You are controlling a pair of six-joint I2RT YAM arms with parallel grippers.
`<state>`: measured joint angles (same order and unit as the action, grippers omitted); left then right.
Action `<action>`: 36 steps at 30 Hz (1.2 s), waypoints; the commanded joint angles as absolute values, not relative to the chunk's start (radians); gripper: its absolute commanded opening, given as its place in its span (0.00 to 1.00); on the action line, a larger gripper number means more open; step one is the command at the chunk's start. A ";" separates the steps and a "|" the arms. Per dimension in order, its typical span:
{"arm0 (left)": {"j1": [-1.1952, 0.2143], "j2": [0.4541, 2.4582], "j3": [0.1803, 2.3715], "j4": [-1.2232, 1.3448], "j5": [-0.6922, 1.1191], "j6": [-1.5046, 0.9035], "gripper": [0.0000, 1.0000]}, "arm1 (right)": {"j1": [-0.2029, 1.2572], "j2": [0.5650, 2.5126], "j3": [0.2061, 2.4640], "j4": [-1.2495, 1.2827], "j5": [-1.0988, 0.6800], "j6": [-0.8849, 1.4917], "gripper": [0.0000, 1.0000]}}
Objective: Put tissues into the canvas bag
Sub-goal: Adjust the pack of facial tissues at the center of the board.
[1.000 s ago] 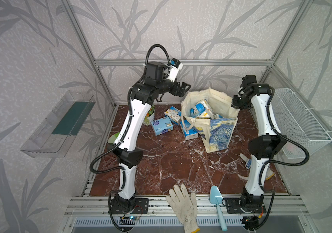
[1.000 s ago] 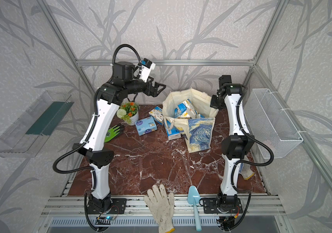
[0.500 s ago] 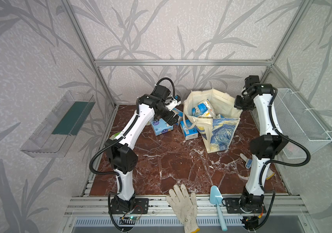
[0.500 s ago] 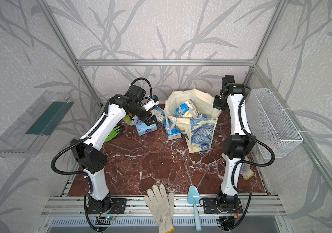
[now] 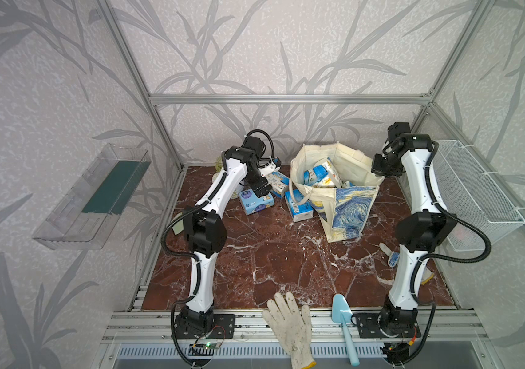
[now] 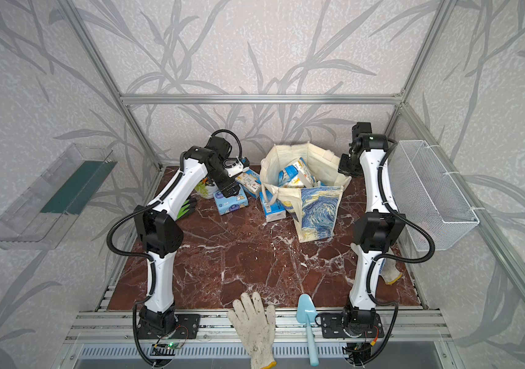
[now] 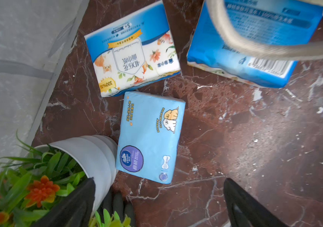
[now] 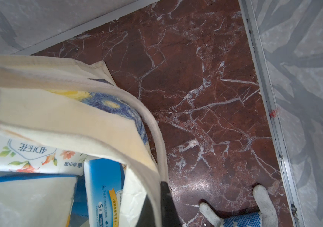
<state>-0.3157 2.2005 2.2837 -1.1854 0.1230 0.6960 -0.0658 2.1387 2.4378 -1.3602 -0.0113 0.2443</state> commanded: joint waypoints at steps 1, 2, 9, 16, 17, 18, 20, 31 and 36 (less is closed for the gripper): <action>-0.299 2.267 2.392 -1.273 0.106 0.824 0.99 | -0.072 2.101 2.418 -1.376 -0.020 0.233 0.04; -0.296 2.299 2.437 -1.297 0.123 0.837 0.99 | -0.072 2.101 2.415 -1.372 -0.021 0.234 0.04; -0.293 2.423 2.577 -1.342 0.163 0.868 0.99 | -0.072 2.091 2.384 -1.361 -0.023 0.227 0.04; -0.292 2.471 2.575 -1.323 0.167 0.852 0.99 | -0.072 2.087 2.376 -1.357 -0.023 0.216 0.04; -0.292 2.477 2.572 -1.317 0.158 0.850 0.99 | -0.072 2.088 2.376 -1.356 -0.024 0.218 0.04; -0.291 2.482 2.570 -1.308 0.151 0.845 0.99 | -0.072 2.088 2.375 -1.356 -0.026 0.216 0.04; -0.290 2.489 2.565 -1.295 0.153 0.838 0.99 | -0.072 2.088 2.373 -1.354 -0.029 0.216 0.04; -0.288 2.550 2.564 -1.256 0.149 0.819 0.99 | -0.072 2.086 2.364 -1.353 -0.032 0.211 0.04; -0.289 2.571 2.564 -1.240 0.151 0.804 0.99 | -0.071 2.085 2.370 -1.353 -0.031 0.210 0.04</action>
<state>-0.2916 2.5576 2.5523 -1.2415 0.1490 0.8078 -0.0658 2.1216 2.3756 -1.3361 -0.0273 0.2264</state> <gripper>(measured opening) 0.994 0.060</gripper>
